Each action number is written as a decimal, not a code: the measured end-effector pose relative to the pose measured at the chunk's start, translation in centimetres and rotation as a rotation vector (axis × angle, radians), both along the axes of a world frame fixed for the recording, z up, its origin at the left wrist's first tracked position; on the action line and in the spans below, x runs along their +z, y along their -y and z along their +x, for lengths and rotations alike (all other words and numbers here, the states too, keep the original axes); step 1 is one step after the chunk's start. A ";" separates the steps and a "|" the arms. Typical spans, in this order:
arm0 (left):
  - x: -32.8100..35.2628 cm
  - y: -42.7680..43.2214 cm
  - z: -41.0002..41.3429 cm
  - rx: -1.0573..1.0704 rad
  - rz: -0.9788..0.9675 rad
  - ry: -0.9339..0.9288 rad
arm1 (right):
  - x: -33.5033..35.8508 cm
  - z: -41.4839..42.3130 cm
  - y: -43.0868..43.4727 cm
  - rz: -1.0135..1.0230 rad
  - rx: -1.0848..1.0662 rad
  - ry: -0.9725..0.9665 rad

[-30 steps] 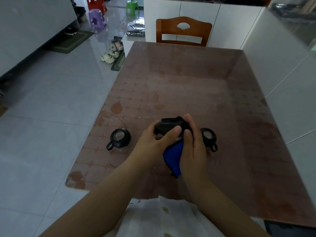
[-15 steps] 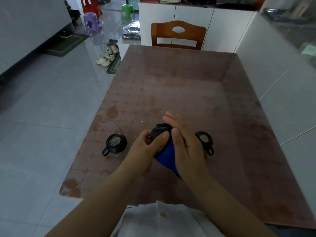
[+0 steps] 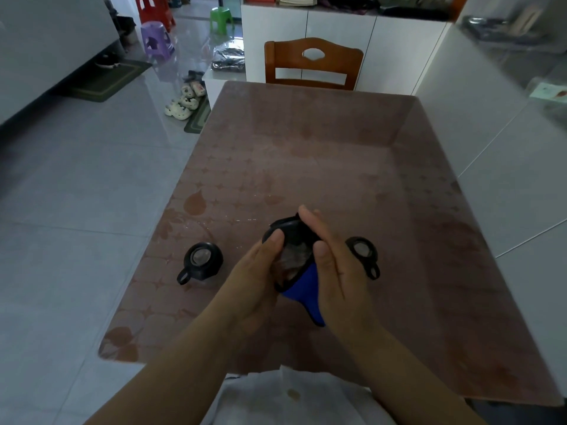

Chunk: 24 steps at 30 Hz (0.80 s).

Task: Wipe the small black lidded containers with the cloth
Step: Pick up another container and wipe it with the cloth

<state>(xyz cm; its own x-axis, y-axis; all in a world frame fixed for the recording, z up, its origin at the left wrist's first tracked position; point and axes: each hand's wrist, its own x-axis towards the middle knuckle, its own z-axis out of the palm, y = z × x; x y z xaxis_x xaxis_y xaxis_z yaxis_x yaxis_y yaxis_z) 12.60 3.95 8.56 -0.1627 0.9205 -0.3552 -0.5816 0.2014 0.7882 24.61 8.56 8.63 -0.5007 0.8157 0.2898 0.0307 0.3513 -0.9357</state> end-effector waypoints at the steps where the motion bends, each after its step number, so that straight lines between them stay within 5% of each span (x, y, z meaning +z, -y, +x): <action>1: 0.1 0.1 0.0 -0.003 0.010 0.030 | -0.3 0.1 -0.1 -0.028 -0.015 -0.016; 9: 0.3 -0.3 -0.7 -0.073 0.099 -0.059 | 0.0 1.2 -1.2 -0.316 -0.212 -0.253; 15: -0.4 0.1 -0.8 -0.119 0.075 -0.109 | 0.7 0.4 -2.0 -0.560 -0.136 -0.238; 24: 0.2 -0.3 0.0 -0.078 -0.103 -0.453 | 0.4 -0.5 -2.1 -0.467 -0.241 -0.155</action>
